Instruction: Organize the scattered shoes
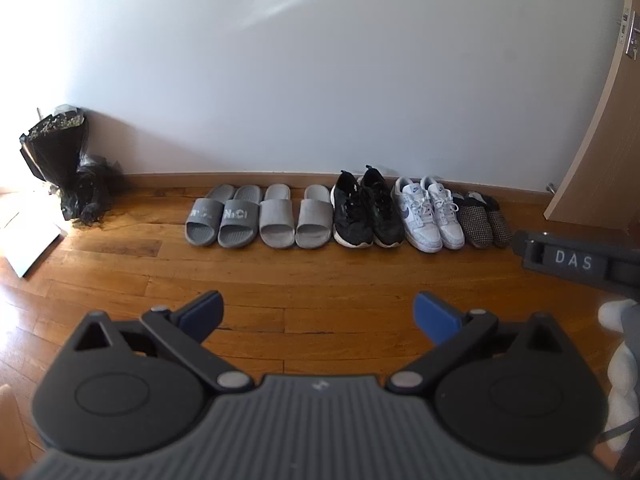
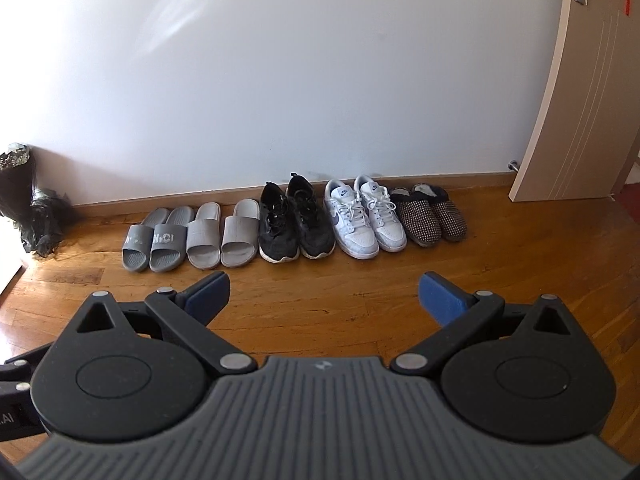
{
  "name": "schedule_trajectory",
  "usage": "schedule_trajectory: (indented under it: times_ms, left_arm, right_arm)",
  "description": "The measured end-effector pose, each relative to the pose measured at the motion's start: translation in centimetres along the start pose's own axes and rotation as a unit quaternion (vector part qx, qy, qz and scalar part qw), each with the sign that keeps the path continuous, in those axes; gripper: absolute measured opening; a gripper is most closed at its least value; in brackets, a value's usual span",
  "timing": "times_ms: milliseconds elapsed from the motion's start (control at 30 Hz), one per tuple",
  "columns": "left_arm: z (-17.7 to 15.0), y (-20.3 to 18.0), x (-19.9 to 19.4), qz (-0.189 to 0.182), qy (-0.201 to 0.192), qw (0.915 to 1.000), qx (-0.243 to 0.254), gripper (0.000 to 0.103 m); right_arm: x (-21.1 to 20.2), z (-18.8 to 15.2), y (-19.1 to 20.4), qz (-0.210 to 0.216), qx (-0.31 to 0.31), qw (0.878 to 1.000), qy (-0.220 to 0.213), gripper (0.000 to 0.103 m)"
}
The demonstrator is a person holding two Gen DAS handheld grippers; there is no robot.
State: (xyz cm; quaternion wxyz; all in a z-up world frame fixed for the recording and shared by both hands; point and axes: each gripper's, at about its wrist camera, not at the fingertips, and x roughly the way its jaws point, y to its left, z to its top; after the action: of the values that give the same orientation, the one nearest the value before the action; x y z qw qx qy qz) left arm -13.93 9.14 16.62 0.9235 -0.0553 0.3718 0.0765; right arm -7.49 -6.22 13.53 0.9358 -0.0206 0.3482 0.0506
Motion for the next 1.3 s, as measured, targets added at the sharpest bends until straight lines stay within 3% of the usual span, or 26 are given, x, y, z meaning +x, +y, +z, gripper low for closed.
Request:
schedule_trajectory:
  times_ms: [1300]
  left_arm:
    - [-0.4,0.1,-0.5,0.001,-0.01,0.9999,0.007,0.103]
  right_arm:
    - [-0.5,0.0,1.9,0.02,0.003,1.0,0.007,0.102]
